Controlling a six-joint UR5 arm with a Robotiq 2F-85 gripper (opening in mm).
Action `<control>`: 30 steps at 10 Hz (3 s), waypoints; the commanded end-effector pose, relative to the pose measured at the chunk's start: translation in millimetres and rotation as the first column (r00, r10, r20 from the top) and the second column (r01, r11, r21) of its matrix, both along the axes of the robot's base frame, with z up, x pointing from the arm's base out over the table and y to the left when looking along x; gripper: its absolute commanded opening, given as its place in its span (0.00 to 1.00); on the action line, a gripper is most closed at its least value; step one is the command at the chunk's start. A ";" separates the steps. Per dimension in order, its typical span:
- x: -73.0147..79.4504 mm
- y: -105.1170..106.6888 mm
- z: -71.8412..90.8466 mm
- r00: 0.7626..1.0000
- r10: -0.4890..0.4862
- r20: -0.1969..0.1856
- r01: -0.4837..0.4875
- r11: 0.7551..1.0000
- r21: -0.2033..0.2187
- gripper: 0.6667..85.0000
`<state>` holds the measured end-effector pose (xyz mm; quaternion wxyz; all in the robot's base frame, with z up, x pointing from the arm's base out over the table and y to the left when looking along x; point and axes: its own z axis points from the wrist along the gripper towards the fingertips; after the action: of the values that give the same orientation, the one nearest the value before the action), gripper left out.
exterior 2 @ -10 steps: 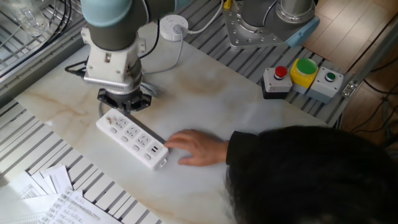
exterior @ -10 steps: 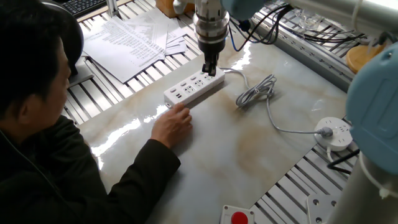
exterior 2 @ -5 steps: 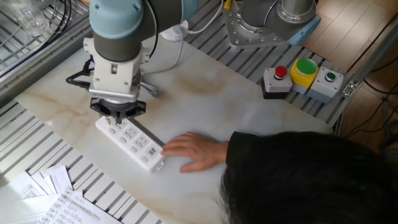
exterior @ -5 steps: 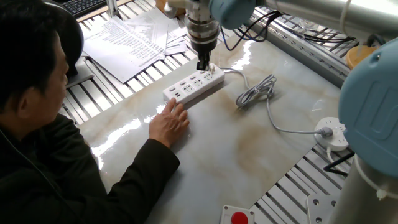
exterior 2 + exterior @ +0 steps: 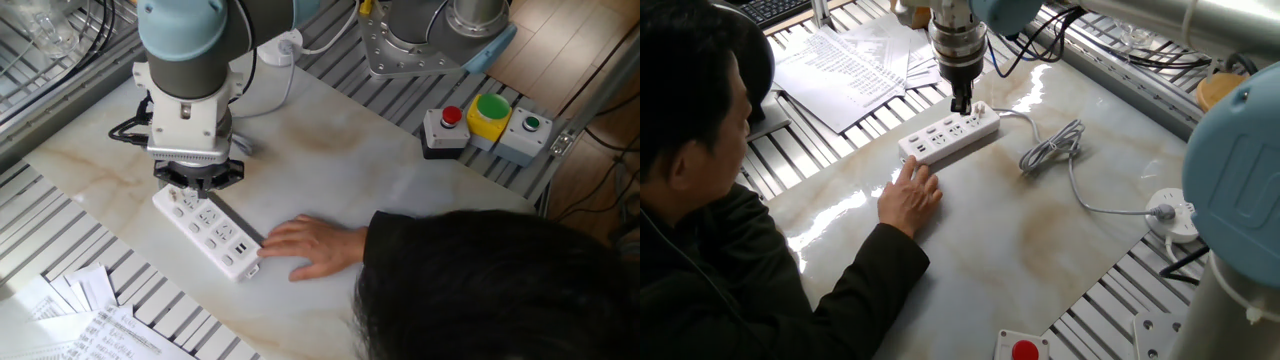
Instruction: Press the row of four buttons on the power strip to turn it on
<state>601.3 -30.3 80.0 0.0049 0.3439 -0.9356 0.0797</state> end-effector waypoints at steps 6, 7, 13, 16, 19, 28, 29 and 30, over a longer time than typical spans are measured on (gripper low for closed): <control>29.5 -8.4 -18.1 0.993 0.119 0.000 -0.119 0.993 -0.006 0.00; 38.9 -16.1 -29.0 0.991 0.136 0.004 -0.136 0.991 -0.004 0.00; 33.9 -31.9 -34.4 0.972 0.234 -0.009 -0.234 0.972 0.014 0.00; 43.3 -32.8 -34.3 0.957 0.287 0.029 -0.288 0.958 0.014 0.00; 44.7 -25.8 -40.6 0.959 0.279 0.041 -0.281 0.959 0.042 0.00; 25.6 -45.5 -49.5 0.963 0.269 0.030 -0.270 0.961 0.064 0.00; 25.2 -47.1 -53.6 0.963 0.269 0.034 -0.271 0.960 0.067 0.00; 26.5 -47.6 -54.9 0.962 0.271 0.038 -0.273 0.960 0.064 0.00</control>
<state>627.6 -75.1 29.4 -0.0241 0.4705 -0.8803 0.0557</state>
